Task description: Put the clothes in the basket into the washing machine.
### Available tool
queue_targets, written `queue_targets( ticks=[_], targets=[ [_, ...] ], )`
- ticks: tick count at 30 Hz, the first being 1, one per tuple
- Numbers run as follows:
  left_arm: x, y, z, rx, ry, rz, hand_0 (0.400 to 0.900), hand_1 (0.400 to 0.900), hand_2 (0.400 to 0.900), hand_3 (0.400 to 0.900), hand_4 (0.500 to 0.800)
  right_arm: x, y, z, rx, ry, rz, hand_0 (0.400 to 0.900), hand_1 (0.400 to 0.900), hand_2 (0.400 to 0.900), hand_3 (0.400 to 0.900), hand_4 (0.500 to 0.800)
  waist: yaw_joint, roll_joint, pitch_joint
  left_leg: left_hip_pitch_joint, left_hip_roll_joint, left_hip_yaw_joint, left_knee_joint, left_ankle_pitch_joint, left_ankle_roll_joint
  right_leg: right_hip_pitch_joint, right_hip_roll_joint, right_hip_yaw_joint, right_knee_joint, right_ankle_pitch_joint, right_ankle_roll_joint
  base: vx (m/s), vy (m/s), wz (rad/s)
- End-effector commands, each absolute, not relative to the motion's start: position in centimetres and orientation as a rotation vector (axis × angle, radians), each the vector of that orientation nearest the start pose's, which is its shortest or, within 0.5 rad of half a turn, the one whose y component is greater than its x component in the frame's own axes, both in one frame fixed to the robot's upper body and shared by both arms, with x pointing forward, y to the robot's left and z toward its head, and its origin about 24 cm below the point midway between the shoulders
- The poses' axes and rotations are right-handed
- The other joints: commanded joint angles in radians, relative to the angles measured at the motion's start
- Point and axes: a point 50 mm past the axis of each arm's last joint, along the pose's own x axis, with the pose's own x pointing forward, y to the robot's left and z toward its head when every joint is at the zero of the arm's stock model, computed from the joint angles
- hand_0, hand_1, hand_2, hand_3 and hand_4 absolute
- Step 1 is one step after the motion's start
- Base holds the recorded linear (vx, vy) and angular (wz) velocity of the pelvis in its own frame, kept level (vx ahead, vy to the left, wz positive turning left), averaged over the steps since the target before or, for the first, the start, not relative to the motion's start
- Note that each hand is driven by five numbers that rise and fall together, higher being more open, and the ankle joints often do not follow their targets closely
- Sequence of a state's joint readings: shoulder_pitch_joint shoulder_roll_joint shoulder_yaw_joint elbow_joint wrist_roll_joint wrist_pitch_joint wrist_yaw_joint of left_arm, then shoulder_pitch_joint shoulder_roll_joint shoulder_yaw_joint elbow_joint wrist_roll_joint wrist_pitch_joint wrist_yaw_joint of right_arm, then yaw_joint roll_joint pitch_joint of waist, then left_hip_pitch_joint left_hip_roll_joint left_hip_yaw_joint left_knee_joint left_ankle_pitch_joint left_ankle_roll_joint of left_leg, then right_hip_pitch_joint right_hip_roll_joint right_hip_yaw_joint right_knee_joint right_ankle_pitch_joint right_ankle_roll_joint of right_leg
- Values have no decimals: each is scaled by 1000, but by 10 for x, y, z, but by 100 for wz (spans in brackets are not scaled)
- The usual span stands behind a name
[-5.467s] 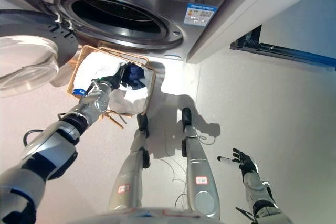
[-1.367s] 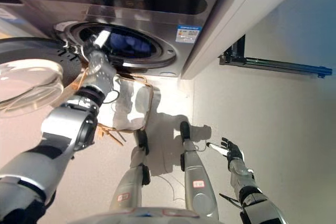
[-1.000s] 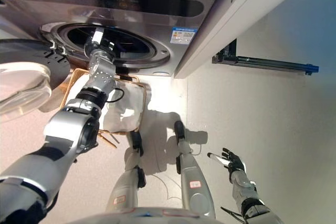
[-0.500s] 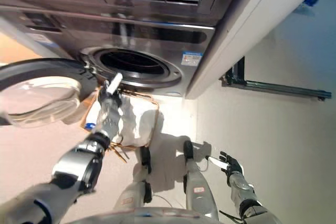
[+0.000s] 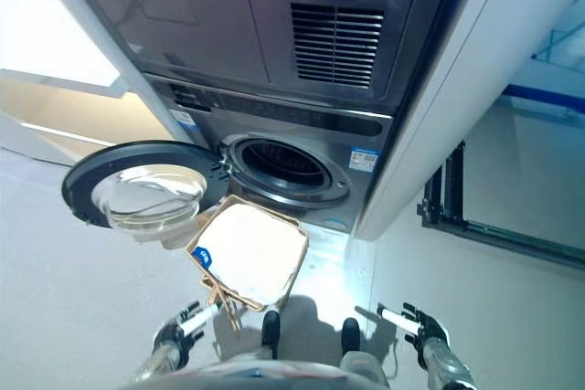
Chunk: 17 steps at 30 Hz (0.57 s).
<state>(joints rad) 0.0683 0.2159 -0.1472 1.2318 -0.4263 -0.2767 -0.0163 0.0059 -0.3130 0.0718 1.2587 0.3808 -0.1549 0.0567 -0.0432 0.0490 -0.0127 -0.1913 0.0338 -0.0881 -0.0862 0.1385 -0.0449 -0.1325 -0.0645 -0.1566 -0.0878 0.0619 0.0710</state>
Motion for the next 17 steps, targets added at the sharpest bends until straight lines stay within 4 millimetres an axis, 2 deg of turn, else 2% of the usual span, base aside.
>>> queue_targets(
  ticks=[1,3,7,11,17],
  targets=[
    [88,233,-156,76,1004,143,900,900,900,900,800,69,-275,-151,-25,1101,-282,900,900,900,900,800,18,-45,-42,62,-74,-4,-1,-79,40,1,8,-9,10,11,6,-6,-10,34],
    [77,230,-160,101,1063,105,900,900,900,900,800,62,-271,-153,-37,1129,-252,900,900,900,900,800,25,-45,-54,78,-74,-20,-1,-79,40,26,6,-26,16,-3,5,-9,-1,40],
    [70,220,-164,176,1113,-41,900,900,900,900,800,53,-258,-159,-145,1199,-109,900,900,900,900,800,27,-47,-77,108,-76,-34,-1,-87,44,60,2,-47,33,-23,6,-9,7,22],
    [72,218,-164,180,1112,-62,900,900,900,900,800,45,-250,-163,-200,1254,-31,900,900,900,900,800,35,-52,-87,135,-82,-50,2,-95,50,97,-1,-62,44,-41,1,-3,2,18],
    [84,213,-162,199,1079,-72,900,900,900,900,800,47,-240,-165,-205,1252,4,900,900,900,900,800,43,-52,-100,153,-86,-79,5,-99,51,131,-7,-90,47,-56,-1,2,2,24]
  ],
)
